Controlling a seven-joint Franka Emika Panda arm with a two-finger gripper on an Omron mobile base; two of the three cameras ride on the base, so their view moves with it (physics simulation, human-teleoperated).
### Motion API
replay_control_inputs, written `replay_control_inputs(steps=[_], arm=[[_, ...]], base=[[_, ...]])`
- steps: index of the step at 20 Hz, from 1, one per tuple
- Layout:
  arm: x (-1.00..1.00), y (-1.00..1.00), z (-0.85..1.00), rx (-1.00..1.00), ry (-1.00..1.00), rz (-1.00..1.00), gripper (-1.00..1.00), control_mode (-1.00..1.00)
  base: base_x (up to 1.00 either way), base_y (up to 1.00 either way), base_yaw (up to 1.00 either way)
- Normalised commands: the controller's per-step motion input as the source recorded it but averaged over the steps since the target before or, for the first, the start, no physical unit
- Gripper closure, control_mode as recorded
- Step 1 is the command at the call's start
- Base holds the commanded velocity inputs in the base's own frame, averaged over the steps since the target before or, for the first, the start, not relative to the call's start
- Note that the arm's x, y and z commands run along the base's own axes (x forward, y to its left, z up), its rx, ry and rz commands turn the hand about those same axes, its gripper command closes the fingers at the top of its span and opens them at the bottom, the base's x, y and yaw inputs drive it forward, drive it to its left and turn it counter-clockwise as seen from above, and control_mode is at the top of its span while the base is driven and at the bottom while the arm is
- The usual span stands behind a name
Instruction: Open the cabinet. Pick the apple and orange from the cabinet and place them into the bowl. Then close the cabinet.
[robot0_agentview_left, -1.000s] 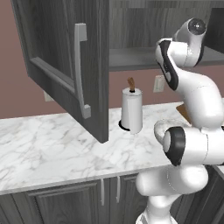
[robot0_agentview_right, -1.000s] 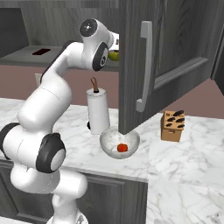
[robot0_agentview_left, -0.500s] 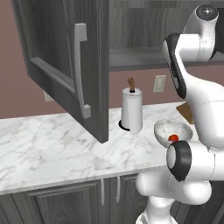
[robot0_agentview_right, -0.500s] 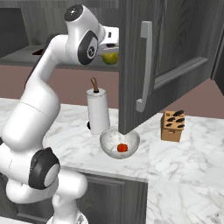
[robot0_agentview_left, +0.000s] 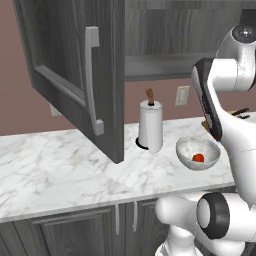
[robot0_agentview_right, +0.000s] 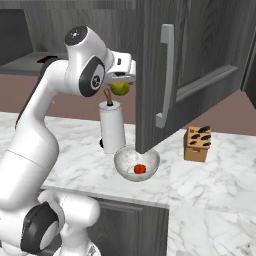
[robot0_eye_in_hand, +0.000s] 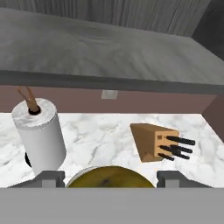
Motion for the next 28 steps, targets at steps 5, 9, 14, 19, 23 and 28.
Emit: replay_control_inputs(steps=[5,9,14,19,23,28], arm=[[-0.17,0.12,-0.55,0.0,0.13,0.0,1.0,-1.0],[0.0,0.08,-0.54,0.0,0.15,0.0,1.0,-1.0],[0.0,0.03,-0.46,0.0,0.17,0.0,1.0,-1.0],[0.0,0.0,-0.44,0.0,0.14,0.0,1.0,-1.0],[0.0,0.0,-0.44,0.0,0.09,0.0,1.0,-1.0],[0.0,0.0,-0.48,0.0,0.04,0.0,1.0,-1.0]], base=[[0.0,0.0,0.0],[0.0,0.0,0.0],[0.0,0.0,0.0],[0.0,0.0,0.0],[0.0,0.0,0.0],[0.0,0.0,0.0]])
